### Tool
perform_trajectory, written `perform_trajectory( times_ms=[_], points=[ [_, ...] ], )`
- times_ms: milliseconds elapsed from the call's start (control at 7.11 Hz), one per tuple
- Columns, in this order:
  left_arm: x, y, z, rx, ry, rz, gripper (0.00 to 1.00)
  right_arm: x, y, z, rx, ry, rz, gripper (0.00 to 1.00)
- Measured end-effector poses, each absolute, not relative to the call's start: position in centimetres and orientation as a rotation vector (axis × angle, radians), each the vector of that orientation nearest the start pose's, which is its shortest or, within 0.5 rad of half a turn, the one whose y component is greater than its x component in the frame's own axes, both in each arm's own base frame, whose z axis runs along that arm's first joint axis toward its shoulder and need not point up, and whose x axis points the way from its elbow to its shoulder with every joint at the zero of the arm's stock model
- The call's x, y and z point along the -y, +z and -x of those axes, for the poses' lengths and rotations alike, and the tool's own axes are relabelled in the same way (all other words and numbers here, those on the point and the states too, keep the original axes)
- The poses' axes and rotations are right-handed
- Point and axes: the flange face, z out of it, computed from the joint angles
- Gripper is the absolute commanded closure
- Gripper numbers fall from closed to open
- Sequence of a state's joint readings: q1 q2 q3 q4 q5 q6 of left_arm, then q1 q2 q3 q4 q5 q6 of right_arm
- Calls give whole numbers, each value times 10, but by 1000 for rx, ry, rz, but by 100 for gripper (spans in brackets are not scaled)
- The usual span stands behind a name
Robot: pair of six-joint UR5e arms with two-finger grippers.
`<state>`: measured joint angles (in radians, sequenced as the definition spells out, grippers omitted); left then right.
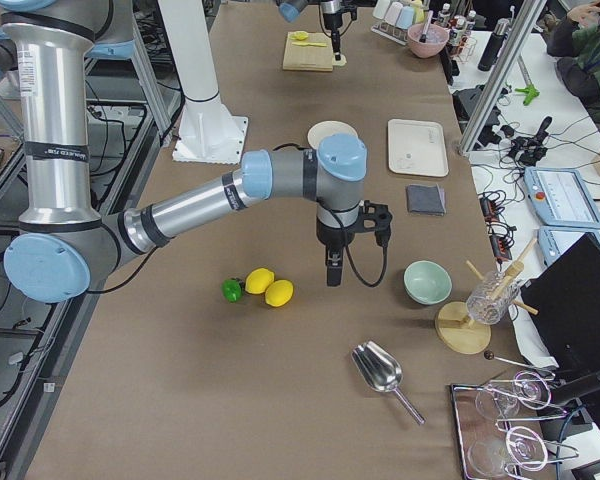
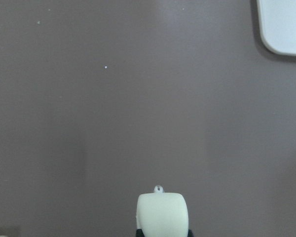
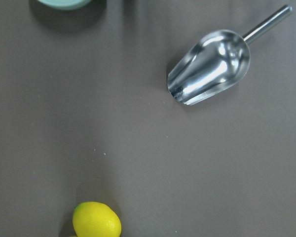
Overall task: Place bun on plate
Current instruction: 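Lift the pale bun from the cutting board with the left gripper, then carry the bun over the white plate and lower it onto it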
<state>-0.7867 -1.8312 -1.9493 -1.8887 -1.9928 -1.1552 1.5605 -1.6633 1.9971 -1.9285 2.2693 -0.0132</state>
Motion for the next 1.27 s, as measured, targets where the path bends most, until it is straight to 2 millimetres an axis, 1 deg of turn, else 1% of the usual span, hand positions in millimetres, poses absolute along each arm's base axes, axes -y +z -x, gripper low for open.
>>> perform_trajectory(
  times_ms=[141,281,422,563,704,844,985,1126,1267],
  points=[
    [452,269,-366,-992,-165,-192,67,419,558,-67,705,-34,34,0],
    [439,230,-409,-990,-186,-179,67,414,579,-70,710,-47,28,0],
    [425,201,-450,-995,-208,-171,67,413,595,-71,715,-54,17,0],
    [415,181,-488,-993,-225,-172,67,413,604,-71,719,-57,11,0],
    [407,172,-525,-979,-230,-189,66,412,607,-71,721,-59,8,0],
    [406,171,-554,-969,-231,-207,66,413,606,-71,724,-60,3,0],
    [409,175,-580,-961,-235,-228,66,413,606,-70,727,-59,0,0],
    [413,178,-600,-956,-237,-245,63,413,606,-70,730,-58,1,0],
    [414,180,-611,-949,-237,-250,63,413,606,-70,736,-56,1,0]
  ],
)
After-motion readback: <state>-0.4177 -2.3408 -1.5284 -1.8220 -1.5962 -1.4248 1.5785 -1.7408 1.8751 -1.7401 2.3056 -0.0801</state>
